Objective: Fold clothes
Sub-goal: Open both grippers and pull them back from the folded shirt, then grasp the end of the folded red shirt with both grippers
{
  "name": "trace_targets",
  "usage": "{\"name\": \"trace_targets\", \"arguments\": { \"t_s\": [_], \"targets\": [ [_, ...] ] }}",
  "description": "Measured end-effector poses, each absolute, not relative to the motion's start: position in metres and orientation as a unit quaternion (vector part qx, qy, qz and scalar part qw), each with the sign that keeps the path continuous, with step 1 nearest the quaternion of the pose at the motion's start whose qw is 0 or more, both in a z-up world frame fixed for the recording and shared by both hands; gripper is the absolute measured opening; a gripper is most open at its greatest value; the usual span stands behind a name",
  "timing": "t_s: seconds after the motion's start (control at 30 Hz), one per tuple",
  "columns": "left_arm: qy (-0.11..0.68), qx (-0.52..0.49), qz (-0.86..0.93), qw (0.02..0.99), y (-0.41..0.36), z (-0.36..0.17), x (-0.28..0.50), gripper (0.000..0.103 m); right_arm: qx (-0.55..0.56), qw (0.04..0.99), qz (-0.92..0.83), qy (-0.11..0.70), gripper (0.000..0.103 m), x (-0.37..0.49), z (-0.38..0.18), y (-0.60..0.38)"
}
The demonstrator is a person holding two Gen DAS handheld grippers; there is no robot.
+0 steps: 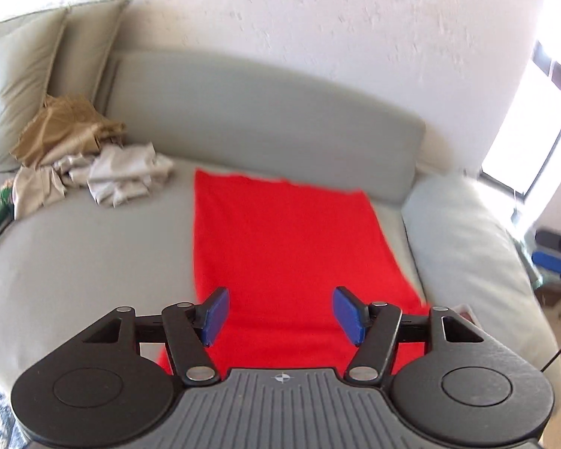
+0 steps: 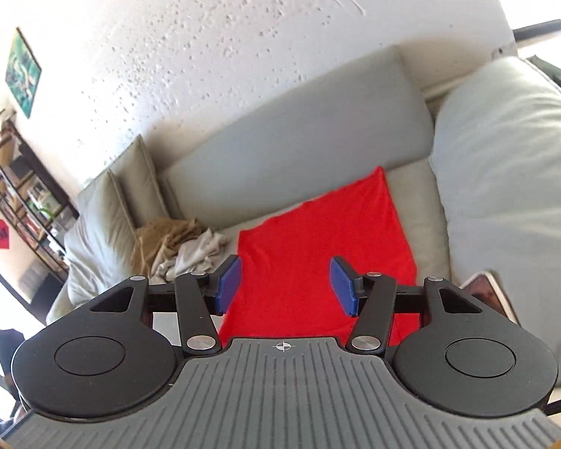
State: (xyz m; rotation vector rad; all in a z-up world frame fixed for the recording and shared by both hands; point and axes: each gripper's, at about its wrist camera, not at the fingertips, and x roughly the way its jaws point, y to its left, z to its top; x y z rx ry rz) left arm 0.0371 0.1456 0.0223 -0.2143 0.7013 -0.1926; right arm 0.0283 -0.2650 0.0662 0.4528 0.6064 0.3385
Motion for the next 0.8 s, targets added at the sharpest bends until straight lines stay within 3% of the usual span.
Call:
{"name": "trace_targets", "arguments": {
  "t_s": [0.07, 0.13, 0.2, 0.3, 0.33, 0.37, 0.4, 0.47, 0.67, 0.8],
  "targets": [
    [0.344, -0.130, -0.081, 0.926, 0.156, 0.024, 0.062, 0.059, 0.194, 0.923, 0.156, 0.293, 0.058, 0.050, 0.074, -0.260],
    [0.354, -0.151, -0.072, 0.920, 0.166, 0.018, 0.092, 0.049, 0.183, 0.927, 0.149, 0.291, 0.054, 0.072, 0.077, -0.257],
    [0.362, -0.164, -0.068, 0.915, 0.176, 0.010, 0.123, 0.039, 0.187, 0.925, 0.146, 0.295, 0.042, 0.096, 0.076, -0.255],
    [0.367, -0.187, -0.074, 0.908, 0.188, -0.010, 0.177, 0.041, 0.194, 0.918, 0.159, 0.306, 0.038, 0.139, 0.069, -0.251],
    [0.368, -0.195, -0.072, 0.906, 0.193, -0.020, 0.196, 0.047, 0.195, 0.917, 0.162, 0.309, 0.038, 0.156, 0.064, -0.250],
    [0.368, -0.205, -0.065, 0.905, 0.198, -0.032, 0.214, 0.052, 0.198, 0.915, 0.161, 0.312, 0.040, 0.176, 0.057, -0.250],
    [0.369, -0.210, -0.057, 0.904, 0.203, -0.045, 0.233, 0.059, 0.202, 0.912, 0.160, 0.319, 0.051, 0.196, 0.049, -0.250],
    [0.382, -0.222, -0.040, 0.896, 0.212, -0.072, 0.266, 0.059, 0.229, 0.898, 0.151, 0.344, 0.055, 0.239, 0.023, -0.254],
    [0.422, -0.296, -0.017, 0.856, 0.237, -0.146, 0.350, 0.058, 0.284, 0.866, 0.075, 0.404, 0.055, 0.347, -0.073, -0.266],
    [0.430, -0.288, -0.068, 0.853, 0.239, -0.166, 0.387, 0.058, 0.319, 0.852, 0.040, 0.413, 0.052, 0.390, -0.122, -0.283]
  ]
}}
